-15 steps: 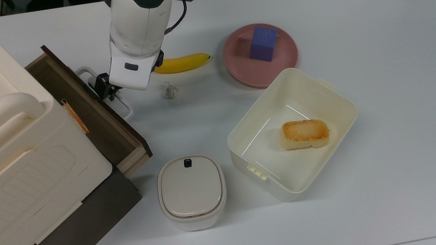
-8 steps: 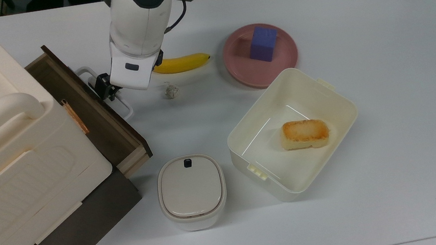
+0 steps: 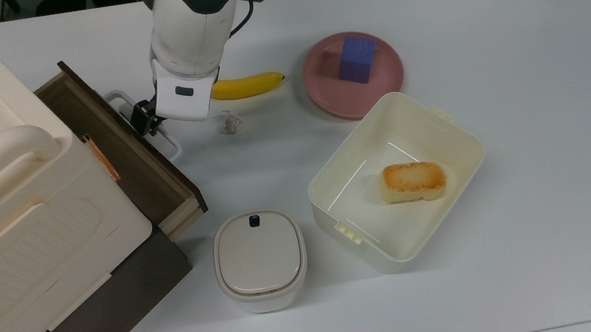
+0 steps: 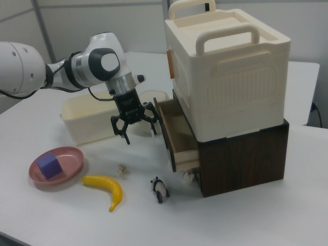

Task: Slide open the drawer

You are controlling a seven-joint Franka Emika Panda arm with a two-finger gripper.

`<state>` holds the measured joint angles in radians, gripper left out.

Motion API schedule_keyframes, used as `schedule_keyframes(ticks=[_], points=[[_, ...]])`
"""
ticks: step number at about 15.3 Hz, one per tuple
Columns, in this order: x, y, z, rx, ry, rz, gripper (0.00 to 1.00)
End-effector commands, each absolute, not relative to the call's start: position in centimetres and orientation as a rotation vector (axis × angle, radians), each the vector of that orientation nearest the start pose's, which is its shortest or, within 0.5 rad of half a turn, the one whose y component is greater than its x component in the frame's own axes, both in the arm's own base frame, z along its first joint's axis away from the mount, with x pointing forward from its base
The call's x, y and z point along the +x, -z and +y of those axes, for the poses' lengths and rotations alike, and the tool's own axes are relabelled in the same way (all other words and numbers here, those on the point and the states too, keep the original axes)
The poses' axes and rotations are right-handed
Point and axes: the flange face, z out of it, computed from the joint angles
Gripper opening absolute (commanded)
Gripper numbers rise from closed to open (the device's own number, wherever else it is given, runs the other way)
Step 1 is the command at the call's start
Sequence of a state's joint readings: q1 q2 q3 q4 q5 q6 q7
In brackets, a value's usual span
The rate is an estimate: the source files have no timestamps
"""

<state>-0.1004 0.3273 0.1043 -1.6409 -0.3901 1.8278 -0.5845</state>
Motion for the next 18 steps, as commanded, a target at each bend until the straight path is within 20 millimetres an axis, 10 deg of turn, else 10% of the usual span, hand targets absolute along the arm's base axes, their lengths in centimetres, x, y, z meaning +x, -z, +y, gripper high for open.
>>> schedule_keyframes(ticks=[1, 7, 18], points=[[62.8, -42.0, -2.8, -3.167, -0.432, -1.132, 1.00], [63.4, -42.4, -3.4, -3.273, -0.238, -0.611, 1.00], [63.7, -42.4, -3.7, -3.301, -0.177, -0.477, 1.00]])
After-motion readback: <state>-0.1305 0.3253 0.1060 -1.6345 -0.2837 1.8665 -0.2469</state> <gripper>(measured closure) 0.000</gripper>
